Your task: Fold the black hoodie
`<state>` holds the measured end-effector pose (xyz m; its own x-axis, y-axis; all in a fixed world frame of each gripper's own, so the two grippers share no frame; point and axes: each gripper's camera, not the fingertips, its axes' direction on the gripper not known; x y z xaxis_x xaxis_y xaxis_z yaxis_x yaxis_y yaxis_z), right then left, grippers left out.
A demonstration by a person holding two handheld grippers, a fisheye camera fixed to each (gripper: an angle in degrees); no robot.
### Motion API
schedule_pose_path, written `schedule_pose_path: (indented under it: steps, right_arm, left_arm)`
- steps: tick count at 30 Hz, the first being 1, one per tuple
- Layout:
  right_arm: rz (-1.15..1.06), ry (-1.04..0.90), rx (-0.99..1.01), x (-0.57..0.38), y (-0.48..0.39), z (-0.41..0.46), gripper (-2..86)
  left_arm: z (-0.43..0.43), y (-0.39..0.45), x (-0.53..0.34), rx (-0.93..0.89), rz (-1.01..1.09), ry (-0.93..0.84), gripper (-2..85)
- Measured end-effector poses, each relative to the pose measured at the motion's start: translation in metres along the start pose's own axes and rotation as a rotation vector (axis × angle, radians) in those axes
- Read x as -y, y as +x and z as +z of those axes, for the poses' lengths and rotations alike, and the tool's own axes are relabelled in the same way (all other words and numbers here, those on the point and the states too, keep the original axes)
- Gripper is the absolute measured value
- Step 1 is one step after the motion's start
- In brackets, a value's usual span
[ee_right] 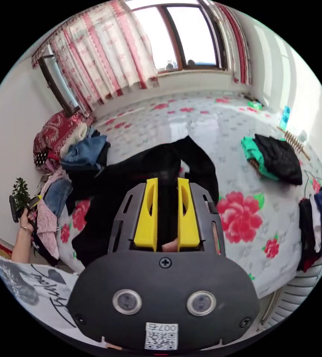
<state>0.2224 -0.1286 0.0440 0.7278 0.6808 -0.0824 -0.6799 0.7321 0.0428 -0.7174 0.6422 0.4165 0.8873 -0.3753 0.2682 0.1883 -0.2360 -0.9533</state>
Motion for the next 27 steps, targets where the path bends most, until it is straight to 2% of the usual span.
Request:
schedule_pose_path:
  steps: [2, 4, 7, 10, 12, 14, 16, 20, 24, 27]
  right_arm:
    - [0.076, -0.148, 0.002, -0.062, 0.020, 0.027, 4.8]
    - [0.182, -0.242, 0.042, -0.118, 0.040, 0.038, 5.3]
    - [0.264, -0.287, 0.117, -0.169, 0.052, 0.034, 6.2]
    - [0.219, -0.281, 0.167, -0.173, 0.045, 0.036, 7.1]
    - [0.160, -0.320, 0.203, -0.163, 0.034, 0.054, 8.0]
    - [0.129, -0.371, 0.243, -0.153, 0.025, 0.072, 8.5]
    - [0.106, -0.396, 0.265, -0.145, 0.015, 0.086, 8.9]
    - [0.024, -0.363, 0.317, -0.121, -0.006, 0.082, 10.0]
    - [-0.034, -0.342, 0.301, -0.129, 0.002, 0.055, 10.9]
    - [-0.015, -0.367, 0.313, -0.156, 0.027, 0.036, 11.6]
  left_arm:
    - [0.050, 0.005, -0.048, -0.037, 0.065, -0.235, 9.5]
    - [0.074, 0.011, -0.080, -0.050, 0.105, -0.358, 10.0]
    - [0.089, 0.026, -0.097, -0.068, 0.219, -0.422, 11.0]
    - [0.105, 0.051, -0.087, -0.023, 0.421, -0.448, 12.3]
    - [0.124, 0.066, -0.085, 0.014, 0.524, -0.529, 11.9]
    - [0.127, 0.078, -0.081, -0.036, 0.626, -0.557, 6.2]
    - [0.127, 0.081, -0.082, -0.056, 0.643, -0.584, 1.7]
    - [0.114, 0.083, -0.104, -0.138, 0.739, -0.646, -0.2]
    - [0.078, 0.069, -0.134, -0.249, 0.702, -0.586, -0.5]
    - [0.025, 0.048, -0.137, -0.511, 0.579, -0.462, -0.7]
